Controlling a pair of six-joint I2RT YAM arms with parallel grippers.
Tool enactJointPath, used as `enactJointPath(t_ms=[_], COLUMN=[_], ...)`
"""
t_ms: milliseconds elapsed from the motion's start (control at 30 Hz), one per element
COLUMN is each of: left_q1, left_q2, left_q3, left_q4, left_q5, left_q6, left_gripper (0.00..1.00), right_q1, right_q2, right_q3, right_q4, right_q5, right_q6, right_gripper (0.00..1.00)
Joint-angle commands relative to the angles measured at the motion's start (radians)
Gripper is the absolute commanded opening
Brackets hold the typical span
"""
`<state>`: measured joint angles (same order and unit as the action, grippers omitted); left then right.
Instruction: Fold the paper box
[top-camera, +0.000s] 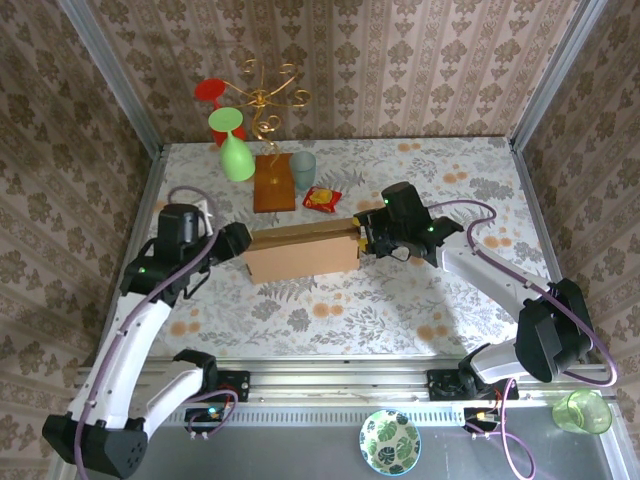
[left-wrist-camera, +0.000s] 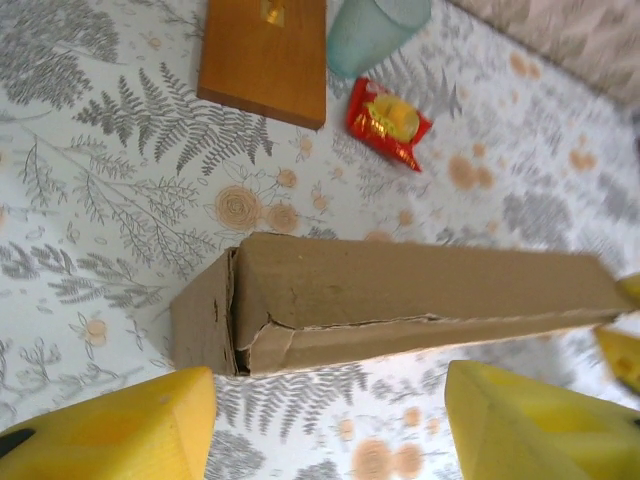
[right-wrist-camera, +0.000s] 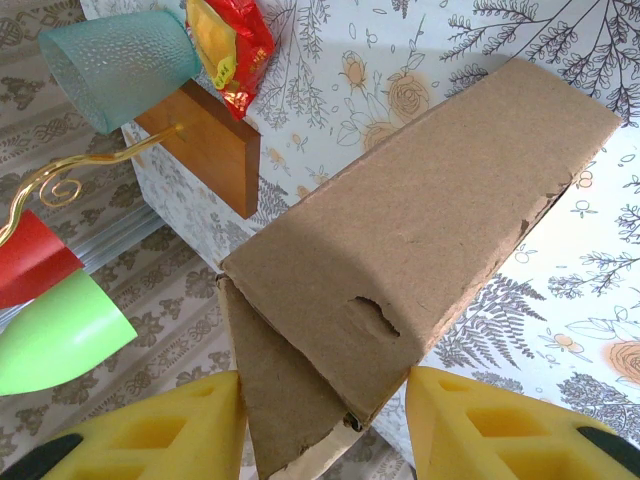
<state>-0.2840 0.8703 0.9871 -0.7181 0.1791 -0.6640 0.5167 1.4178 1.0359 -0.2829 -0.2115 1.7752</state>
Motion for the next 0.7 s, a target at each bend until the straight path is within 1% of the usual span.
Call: enactJointPath(t_ms=[0,100,167,267,367,533,667], left_q1=[0.039,0.056,0.064,0.070,0.090,0.104,0.122], left_q2=[-0.004,0.031,0.062,0.073,0.074,0.093,0.094], left_q3=[0.032,0.035,0.032,-0.004,-0.067,-0.115,-0.160], left_q4=[-0.099,-0.164,-0.172,-0.120,-0.021,0.058,0.111], left_q5=[0.044,0.041,0.068,0.081,0.109,0.117,0.129], left_q6=[-0.286,-0.428,-0.479,-0.531,-0.588,-0.621,-0.643], left_gripper=[0.63,0.63,0.63,0.63,0.63,0.63,0.60], right_q1=[-0.004,-0.004,-0.003,-0.004,-0.003,-0.004,-0.004], right_q2=[0.032,0.035,0.036,0.041,0.038,0.037,0.038], right_q3=[-0.025,-0.021,-0.019,-0.017,-0.019,-0.024,-0.026], right_q4=[-0.044,-0.044,-0.044,-0.043,-0.043,-0.039,-0.037], right_q5=[0.008,0.008,0.007,0.006,0.004,0.001,0.000], right_q6=[-0.016,-0.019,-0.020,-0.022,-0.022,-0.024,-0.025], right_gripper=[0.44,0.43,0.42,0.41,0.41,0.40,0.39])
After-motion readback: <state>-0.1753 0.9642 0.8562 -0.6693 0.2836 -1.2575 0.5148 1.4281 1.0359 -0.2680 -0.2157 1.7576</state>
